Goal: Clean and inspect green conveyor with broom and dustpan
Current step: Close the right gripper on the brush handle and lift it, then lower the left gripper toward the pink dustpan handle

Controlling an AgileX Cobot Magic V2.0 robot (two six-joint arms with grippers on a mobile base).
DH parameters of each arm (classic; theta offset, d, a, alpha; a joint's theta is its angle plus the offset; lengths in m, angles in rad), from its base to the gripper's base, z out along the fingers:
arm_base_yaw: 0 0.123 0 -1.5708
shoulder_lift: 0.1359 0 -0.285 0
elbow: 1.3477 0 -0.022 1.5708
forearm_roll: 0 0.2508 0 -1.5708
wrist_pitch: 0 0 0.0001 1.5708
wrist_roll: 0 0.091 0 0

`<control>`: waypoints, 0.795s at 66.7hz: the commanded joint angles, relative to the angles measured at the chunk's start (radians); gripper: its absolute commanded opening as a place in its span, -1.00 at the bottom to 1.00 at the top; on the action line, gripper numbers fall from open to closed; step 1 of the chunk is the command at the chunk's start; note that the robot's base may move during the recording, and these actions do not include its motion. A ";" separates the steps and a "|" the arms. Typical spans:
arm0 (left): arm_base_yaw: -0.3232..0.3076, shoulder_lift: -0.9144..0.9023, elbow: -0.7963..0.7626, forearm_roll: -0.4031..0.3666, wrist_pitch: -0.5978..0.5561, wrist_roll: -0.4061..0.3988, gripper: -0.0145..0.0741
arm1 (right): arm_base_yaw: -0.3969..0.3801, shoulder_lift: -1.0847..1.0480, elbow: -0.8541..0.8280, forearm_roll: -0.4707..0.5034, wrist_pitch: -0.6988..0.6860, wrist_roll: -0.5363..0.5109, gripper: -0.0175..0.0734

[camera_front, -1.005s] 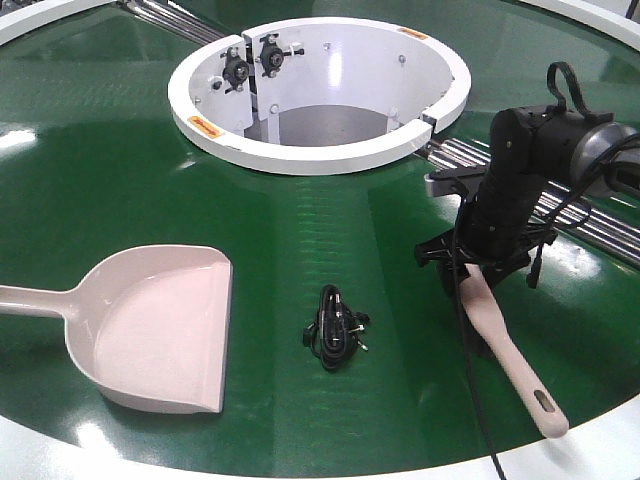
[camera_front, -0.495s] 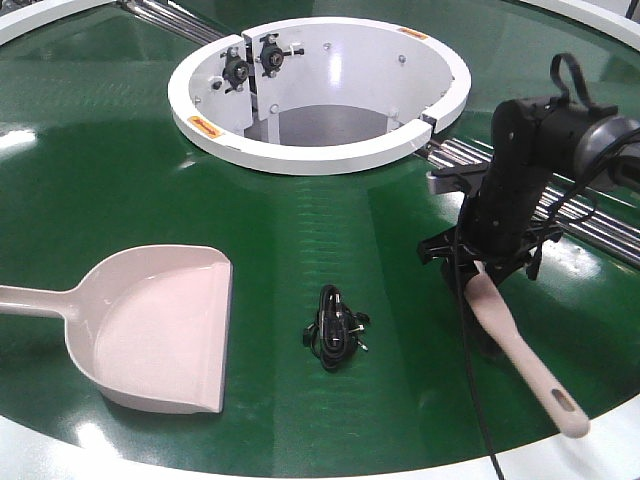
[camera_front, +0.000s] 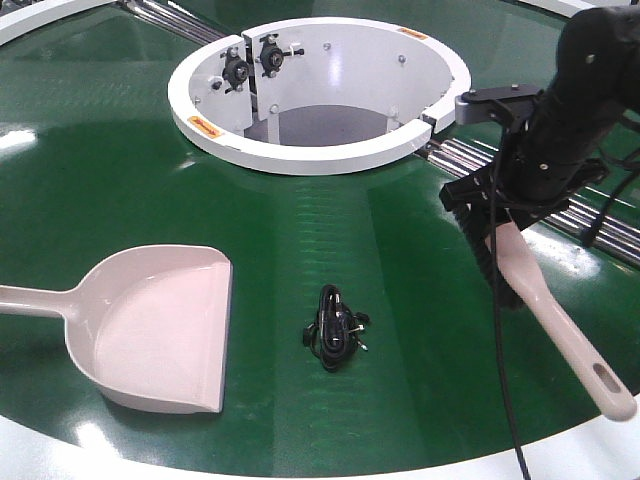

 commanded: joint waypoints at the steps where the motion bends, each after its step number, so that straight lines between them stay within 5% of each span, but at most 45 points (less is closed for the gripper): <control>1: -0.003 -0.006 -0.034 -0.014 -0.051 0.000 0.63 | -0.001 -0.088 0.029 0.000 0.059 -0.007 -0.62; 36: -0.003 -0.006 -0.034 -0.013 -0.043 0.013 0.63 | -0.001 -0.139 0.106 0.000 0.058 -0.007 -0.62; 43: -0.003 -0.006 -0.034 -0.012 -0.045 0.102 0.63 | -0.001 -0.139 0.106 0.001 0.058 -0.007 -0.62; 53: -0.003 -0.006 -0.034 -0.012 -0.057 0.384 0.63 | -0.001 -0.139 0.106 0.001 0.058 -0.007 -0.62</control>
